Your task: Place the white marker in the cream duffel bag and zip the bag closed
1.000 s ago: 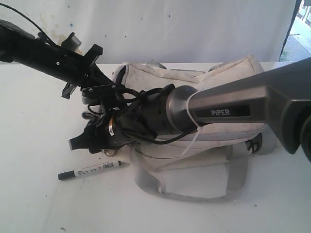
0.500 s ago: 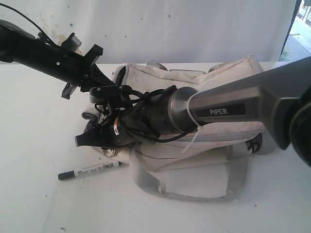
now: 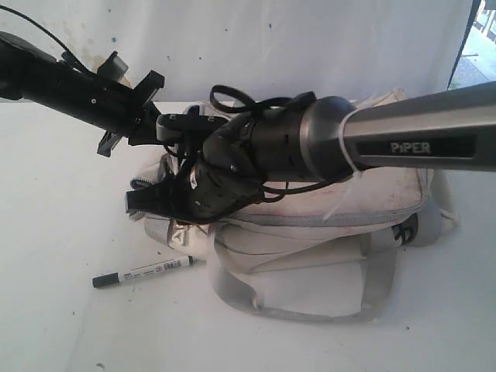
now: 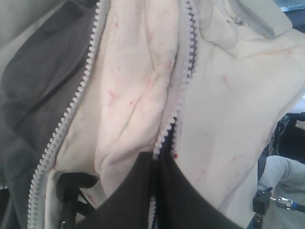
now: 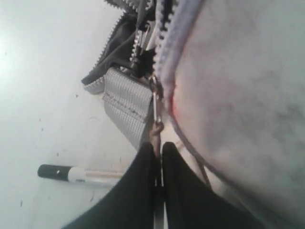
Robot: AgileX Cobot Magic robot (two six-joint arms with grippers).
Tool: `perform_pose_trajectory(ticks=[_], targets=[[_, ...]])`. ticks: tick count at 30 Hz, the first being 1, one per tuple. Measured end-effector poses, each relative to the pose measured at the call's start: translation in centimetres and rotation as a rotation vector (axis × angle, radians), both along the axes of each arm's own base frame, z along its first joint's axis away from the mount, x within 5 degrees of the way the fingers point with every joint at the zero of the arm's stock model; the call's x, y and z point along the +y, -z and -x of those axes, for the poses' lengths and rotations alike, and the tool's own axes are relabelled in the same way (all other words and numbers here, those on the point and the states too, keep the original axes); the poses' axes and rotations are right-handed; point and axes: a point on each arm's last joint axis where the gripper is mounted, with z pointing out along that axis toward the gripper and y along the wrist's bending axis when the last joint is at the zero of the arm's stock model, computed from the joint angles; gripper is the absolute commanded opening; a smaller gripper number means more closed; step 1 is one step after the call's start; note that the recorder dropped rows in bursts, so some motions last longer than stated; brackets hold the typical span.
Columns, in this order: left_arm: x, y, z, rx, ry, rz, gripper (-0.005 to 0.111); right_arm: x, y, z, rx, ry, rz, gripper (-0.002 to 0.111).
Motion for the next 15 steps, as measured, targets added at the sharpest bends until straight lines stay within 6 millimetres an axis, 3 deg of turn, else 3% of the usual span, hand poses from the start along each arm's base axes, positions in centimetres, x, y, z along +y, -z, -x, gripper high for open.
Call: perform_pose_trajectory(ticks=[9,15], targets=[[0.1,0.1,-0.2,-0.015,-0.021,-0.012,0.0,-2.1,-2.6,2.2,0.148,-0.041,0.139,0.0],[1.0,0.6,-0.2,-0.026,0.002,-0.091,0.0,-5.1,-3.5,1.5,0.218,-0.01,0.233,0.0]])
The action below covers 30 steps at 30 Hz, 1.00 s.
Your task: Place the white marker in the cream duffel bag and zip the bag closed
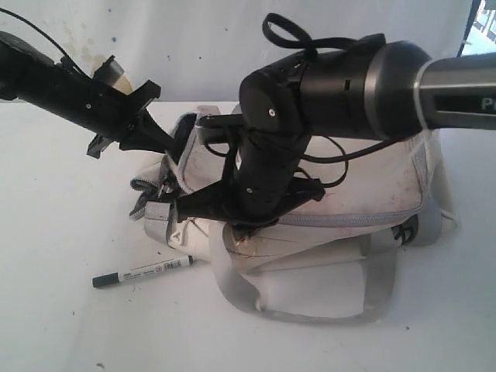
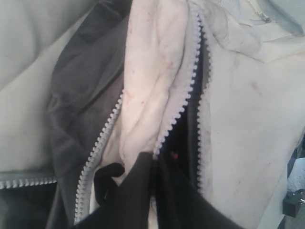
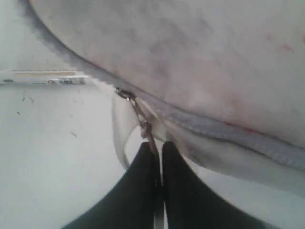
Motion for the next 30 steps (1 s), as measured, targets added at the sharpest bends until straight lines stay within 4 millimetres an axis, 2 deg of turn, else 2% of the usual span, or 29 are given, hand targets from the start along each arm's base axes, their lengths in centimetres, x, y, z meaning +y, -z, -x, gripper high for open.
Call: perform_pose_trajectory(ticks=[4,8,18,30], targets=[[1.0,0.0,-0.1,0.008,-0.011,0.0,0.0,-1.8,-1.2,-0.9,-0.003,0.035,0.0,0.0],[1.2,0.0,-0.1,0.01,-0.011,-0.001,0.0,-3.8,-1.4,-1.9,0.018,0.068,0.036,0.0],[1.2,0.0,-0.1,0.01,-0.009,-0.004,0.0,-10.1,-1.2,-3.6,0.112,0.115,0.306,0.0],[1.2,0.0,-0.1,0.01,-0.009,-0.004,0.0,-16.9,-1.6,-6.2,0.067,0.212,0.508,0.0]])
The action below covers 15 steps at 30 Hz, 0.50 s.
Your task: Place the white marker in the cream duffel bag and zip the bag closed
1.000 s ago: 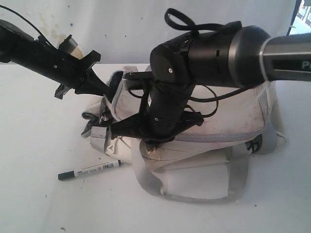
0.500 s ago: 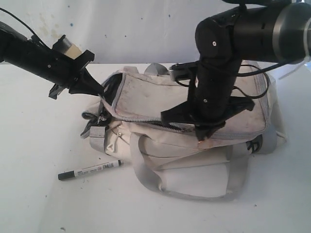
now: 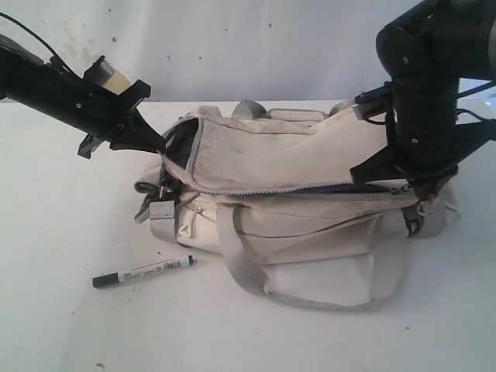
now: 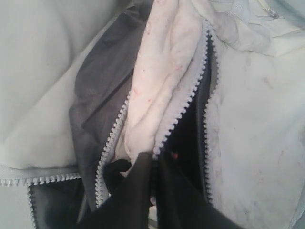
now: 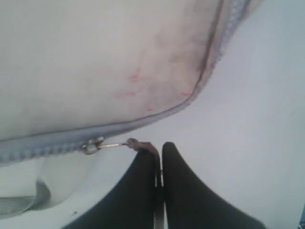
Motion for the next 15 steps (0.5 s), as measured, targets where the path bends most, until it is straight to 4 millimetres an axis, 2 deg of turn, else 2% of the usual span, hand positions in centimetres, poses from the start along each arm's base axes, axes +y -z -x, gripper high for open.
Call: perform_pose_trajectory(ticks=[11,13,15], targets=[[0.4,0.0,0.1,0.015,0.009,0.008,0.0,-4.2,2.3,0.0,0.067,0.046,0.121,0.0],[0.5,0.0,0.1,0.017,0.008,0.008,0.0,-4.5,2.5,0.0,0.074,0.05,0.127,0.005],[0.5,0.0,0.1,0.004,0.024,0.006,0.0,-4.5,2.5,0.0,0.073,0.05,0.127,0.016]])
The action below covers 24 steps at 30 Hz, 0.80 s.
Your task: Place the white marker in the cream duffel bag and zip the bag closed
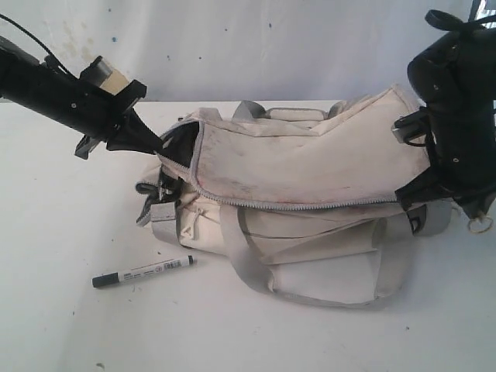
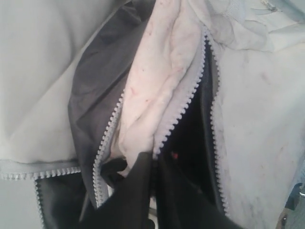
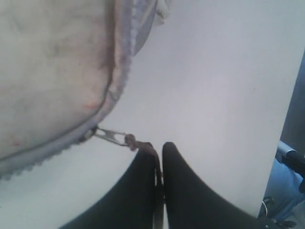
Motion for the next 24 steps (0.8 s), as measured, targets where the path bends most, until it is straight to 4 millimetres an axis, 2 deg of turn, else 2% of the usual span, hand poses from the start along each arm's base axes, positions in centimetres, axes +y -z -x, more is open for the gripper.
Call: perform_pose_trajectory(ticks=[4,6,9,14,16,18,24], targets=[[0.0,0.0,0.0,-0.042,0.04,-0.007,0.0,0.2,0.1,0.1,0.016,0.006,-0.034,0.054],[0.0,0.0,0.0,-0.059,0.054,-0.011,0.002,0.5,0.3,0.1,0.019,0.008,-0.075,0.063],[0.0,0.0,0.0,-0.07,0.06,-0.013,0.015,1.1,0.5,0.4,0.055,-0.023,-0.153,0.06],[0.2,0.0,-0.2,-0.086,0.05,-0.021,0.061,2.4,0.0,0.7,0.056,-0.066,-0.3,0.056],[0.3,0.0,-0.2,-0.087,0.048,-0.023,0.074,2.6,-0.6,0.8,0.038,-0.072,-0.336,0.056],[0.3,0.0,-0.2,-0.088,0.051,-0.022,0.078,2.8,-1.5,0.9,0.018,-0.08,-0.365,0.056],[0.6,-0.4,0.1,-0.075,0.057,-0.066,0.076,4.3,-3.4,1.2,-0.028,-0.171,-0.541,0.056]])
